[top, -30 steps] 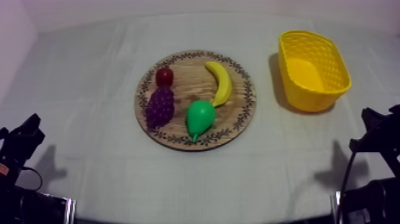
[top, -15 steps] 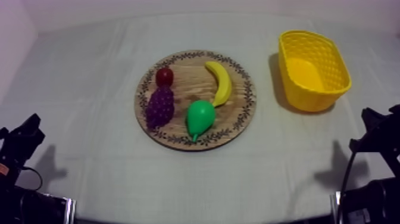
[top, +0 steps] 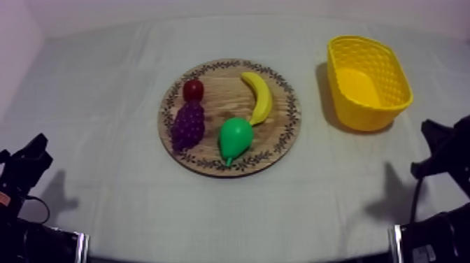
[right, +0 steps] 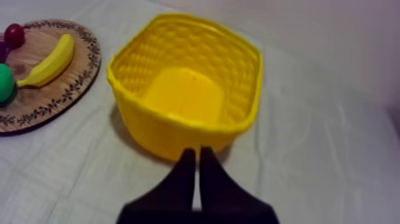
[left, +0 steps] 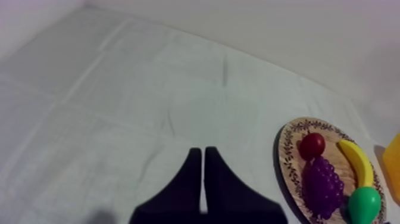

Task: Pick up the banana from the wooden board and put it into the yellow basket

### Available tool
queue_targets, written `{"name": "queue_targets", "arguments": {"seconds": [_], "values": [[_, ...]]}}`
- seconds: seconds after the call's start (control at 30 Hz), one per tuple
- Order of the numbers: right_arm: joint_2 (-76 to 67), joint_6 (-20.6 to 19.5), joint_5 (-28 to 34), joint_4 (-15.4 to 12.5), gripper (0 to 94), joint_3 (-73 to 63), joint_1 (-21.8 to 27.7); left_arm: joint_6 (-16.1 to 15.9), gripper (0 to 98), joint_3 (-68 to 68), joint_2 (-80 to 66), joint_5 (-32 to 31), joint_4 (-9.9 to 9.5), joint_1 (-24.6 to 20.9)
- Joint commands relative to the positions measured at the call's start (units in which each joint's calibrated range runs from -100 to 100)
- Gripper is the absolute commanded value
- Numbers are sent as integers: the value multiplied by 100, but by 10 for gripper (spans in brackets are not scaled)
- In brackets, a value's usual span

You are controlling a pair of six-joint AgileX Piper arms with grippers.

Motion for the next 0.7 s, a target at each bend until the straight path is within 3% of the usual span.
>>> {"name": "queue_targets", "arguments": {"seconds": [0.0, 0.2, 0.3, 0.53, 0.67], "values": [[1329, -873, 153, 399, 2, -1331, -178, 1, 1, 3, -3, -2, -1, -1], [3332, -495, 1157, -300, 2, -4569, 0, 1, 1, 3, -3, -2, -1, -1], [3953, -561, 1859, -452, 2, -5915, -173, 1, 1, 3, -3, -2, -1, -1], [4781, -1061, 2932, -400, 2, -8043, -953, 1, 1, 3, -3, -2, -1, -1], [5257, -1495, 3262, -79, 2, -8967, -1438, 1, 1, 3, -3, -2, -1, -1]]}}
